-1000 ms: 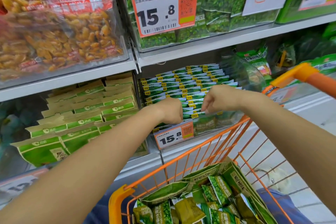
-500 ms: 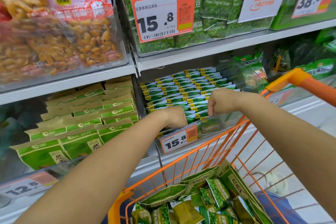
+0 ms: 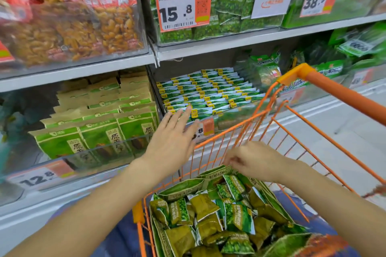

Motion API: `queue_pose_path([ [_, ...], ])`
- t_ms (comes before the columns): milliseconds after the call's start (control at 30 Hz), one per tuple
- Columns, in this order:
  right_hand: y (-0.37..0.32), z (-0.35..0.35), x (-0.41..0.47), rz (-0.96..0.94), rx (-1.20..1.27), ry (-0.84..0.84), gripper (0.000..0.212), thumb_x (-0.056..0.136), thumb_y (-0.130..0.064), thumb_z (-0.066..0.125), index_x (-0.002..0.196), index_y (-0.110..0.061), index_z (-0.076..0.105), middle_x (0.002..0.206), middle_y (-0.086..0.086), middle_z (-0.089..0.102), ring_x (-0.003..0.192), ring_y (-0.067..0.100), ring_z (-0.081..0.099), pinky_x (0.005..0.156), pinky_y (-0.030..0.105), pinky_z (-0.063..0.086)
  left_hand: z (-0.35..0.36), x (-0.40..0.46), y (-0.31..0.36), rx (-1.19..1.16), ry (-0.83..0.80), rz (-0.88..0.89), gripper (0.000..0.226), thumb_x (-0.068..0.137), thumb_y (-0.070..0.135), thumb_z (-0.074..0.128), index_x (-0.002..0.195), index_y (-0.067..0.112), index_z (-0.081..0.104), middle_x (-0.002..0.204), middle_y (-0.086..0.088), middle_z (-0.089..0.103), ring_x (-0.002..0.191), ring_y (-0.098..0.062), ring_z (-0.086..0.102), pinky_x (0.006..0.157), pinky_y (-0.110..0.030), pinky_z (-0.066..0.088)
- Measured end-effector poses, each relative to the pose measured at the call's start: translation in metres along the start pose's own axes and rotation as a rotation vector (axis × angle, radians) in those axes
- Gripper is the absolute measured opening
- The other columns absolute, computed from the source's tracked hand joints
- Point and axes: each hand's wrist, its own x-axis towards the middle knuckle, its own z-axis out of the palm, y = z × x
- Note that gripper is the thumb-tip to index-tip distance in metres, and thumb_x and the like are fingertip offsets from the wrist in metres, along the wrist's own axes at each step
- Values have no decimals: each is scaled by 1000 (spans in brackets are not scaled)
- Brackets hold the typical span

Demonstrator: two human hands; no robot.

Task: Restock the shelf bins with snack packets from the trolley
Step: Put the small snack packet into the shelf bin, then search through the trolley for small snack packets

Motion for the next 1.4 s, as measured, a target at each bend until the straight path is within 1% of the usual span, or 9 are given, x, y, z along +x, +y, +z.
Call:
queue_pose_path([
  [133,-4,14,6,48,100,35,27,94,-24,45,110,-33,66,93,-6,72,88,14,66,77,31,51,-2,15,-4,75,-252,-79,41,97,15,39,138,9,40,126,-13,59,131,-29,42,119,-46,-5],
  [233,-10,16,7,59,150,54,25,94,-23,47,107,-30,67,92,-6,73,88,15,65,77,31,51,-4,17,-10,167,-244,-91,32,91,7,42,121,8,50,92,-5,68,109,-27,54,120,-44,-7],
  [433,-17,24,4,69,224,48,22,95,-26,50,108,-25,68,99,-4,72,94,17,64,81,35,52,4,12,-20,202,-192,-86,23,95,14,44,115,9,56,93,-7,70,112,-29,53,118,-46,-7],
  [600,-23,32,4,87,119,-174,25,96,-32,53,113,-20,65,101,-2,68,97,18,60,80,28,44,17,-19,-8,-133,269,-4,27,83,15,69,109,10,68,109,-6,68,115,-31,57,115,-49,19],
  [700,-34,46,11,0,-63,-384,22,92,-36,59,99,-15,64,79,-3,60,81,17,56,82,36,46,22,-44,13,-351,311,180,16,78,9,71,94,11,71,102,-4,69,102,-26,60,97,-44,46],
  [900,-54,78,22,3,-378,-869,87,80,-50,71,147,-12,31,143,8,45,125,30,48,97,44,47,24,-45,16,-455,212,165,10,78,6,70,87,10,72,95,-3,68,99,-26,59,70,-38,56],
  [1033,-55,83,17,30,-340,-825,100,83,-38,72,153,-9,7,148,11,38,127,32,46,94,40,45,25,-47,18,-480,213,159,10,78,5,70,85,12,73,94,-2,67,100,-25,58,66,-34,56],
  [1200,-28,66,14,96,-42,-625,57,84,-29,70,129,-2,48,92,4,55,87,23,51,71,30,43,25,-46,18,-542,197,119,14,83,9,62,88,15,74,95,1,68,102,-22,58,76,-37,56],
  [1400,-9,52,2,117,412,-486,31,87,-23,70,103,-21,44,81,-2,53,63,9,45,57,25,34,24,-46,17,-586,238,83,22,87,19,52,91,17,74,96,6,68,105,-16,54,89,-36,50],
])
